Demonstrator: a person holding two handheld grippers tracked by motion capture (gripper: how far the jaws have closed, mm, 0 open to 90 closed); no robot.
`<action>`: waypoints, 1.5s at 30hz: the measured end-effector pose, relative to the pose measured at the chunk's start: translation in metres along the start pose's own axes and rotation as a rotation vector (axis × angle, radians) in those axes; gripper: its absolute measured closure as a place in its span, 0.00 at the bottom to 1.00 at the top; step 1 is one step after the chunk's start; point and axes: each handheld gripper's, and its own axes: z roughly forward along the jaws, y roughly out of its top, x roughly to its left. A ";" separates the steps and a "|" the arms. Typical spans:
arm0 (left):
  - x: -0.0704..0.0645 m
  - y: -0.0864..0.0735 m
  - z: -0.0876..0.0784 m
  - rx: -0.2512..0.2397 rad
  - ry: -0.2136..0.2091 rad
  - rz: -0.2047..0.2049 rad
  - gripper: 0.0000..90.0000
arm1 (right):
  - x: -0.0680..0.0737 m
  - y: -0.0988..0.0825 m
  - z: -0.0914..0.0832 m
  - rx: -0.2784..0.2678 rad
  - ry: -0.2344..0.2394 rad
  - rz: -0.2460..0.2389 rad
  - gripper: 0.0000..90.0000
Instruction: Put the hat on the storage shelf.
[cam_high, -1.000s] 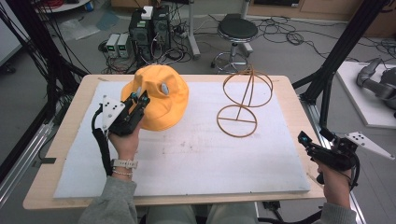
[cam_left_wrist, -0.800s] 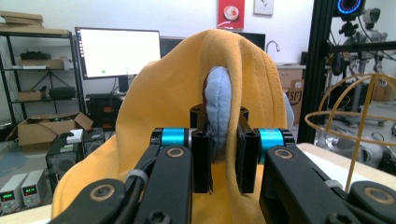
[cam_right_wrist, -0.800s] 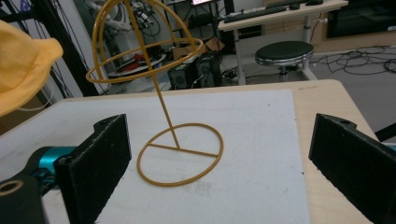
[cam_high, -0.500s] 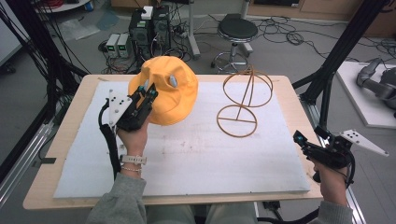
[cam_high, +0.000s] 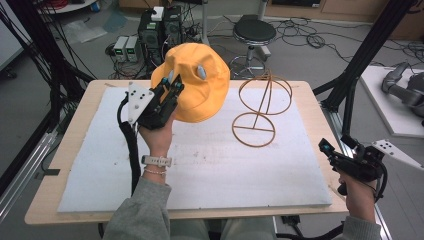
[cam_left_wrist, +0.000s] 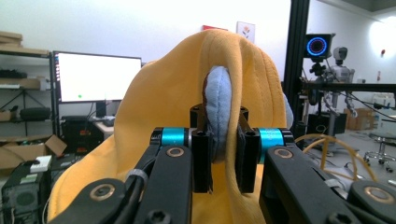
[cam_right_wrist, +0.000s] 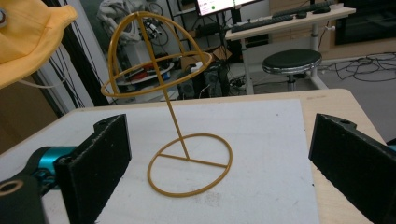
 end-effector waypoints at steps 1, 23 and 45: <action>-0.007 0.004 0.007 -0.007 -0.011 0.001 0.90 | 0.000 0.001 -0.001 -0.006 0.003 0.001 0.06; -0.077 0.002 0.083 0.004 -0.129 -0.059 0.89 | 0.010 0.011 -0.015 -0.057 0.049 -0.002 0.06; -0.116 -0.015 0.129 0.044 -0.185 -0.099 0.89 | -0.001 0.014 -0.039 -0.117 0.019 0.056 0.06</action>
